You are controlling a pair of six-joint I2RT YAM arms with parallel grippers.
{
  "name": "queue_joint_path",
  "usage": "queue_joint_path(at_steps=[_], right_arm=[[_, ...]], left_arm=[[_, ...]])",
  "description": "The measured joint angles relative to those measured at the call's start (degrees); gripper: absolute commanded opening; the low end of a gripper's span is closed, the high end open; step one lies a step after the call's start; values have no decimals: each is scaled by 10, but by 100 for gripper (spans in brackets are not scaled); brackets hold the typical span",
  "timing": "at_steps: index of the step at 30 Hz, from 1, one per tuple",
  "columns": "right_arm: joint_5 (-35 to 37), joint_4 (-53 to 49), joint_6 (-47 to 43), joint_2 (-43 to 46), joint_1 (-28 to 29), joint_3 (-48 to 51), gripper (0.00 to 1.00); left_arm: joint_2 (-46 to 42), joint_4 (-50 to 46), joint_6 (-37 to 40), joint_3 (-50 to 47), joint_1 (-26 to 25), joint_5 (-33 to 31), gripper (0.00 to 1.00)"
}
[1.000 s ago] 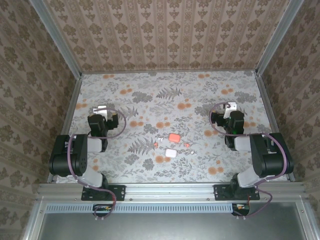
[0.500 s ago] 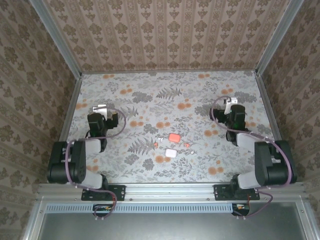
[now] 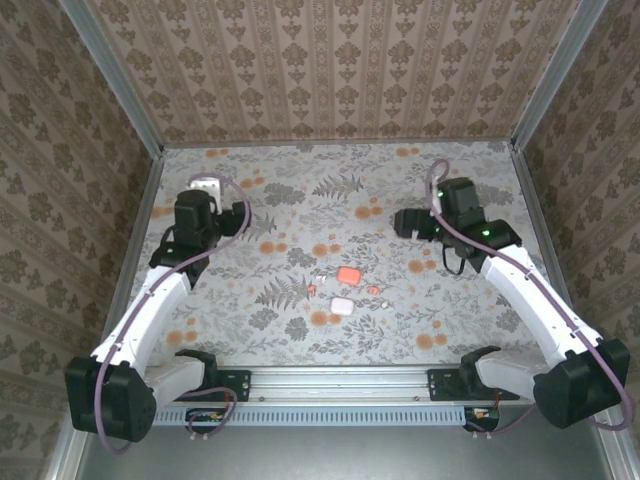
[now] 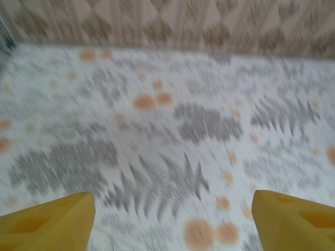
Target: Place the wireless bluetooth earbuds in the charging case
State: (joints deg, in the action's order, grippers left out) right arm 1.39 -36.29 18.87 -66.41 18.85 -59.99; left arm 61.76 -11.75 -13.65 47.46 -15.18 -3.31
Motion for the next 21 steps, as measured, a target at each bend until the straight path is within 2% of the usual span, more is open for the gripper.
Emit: queue_joint_path(at_steps=[6, 10, 15, 21], right_arm=[[1, -152, 106, -12, 151, -2, 90], [-3, -169, 185, -49, 233, -2, 86], [-16, -144, 248, -141, 288, -10, 83], [-20, -129, 277, -268, 317, -70, 82]], left_arm=[[42, -136, -56, 52, -24, -20, 77], [89, -186, -65, 79, -28, -19, 77], [106, -237, -74, 78, -41, 16, 76], [43, -250, -103, 11, -68, 41, 76]])
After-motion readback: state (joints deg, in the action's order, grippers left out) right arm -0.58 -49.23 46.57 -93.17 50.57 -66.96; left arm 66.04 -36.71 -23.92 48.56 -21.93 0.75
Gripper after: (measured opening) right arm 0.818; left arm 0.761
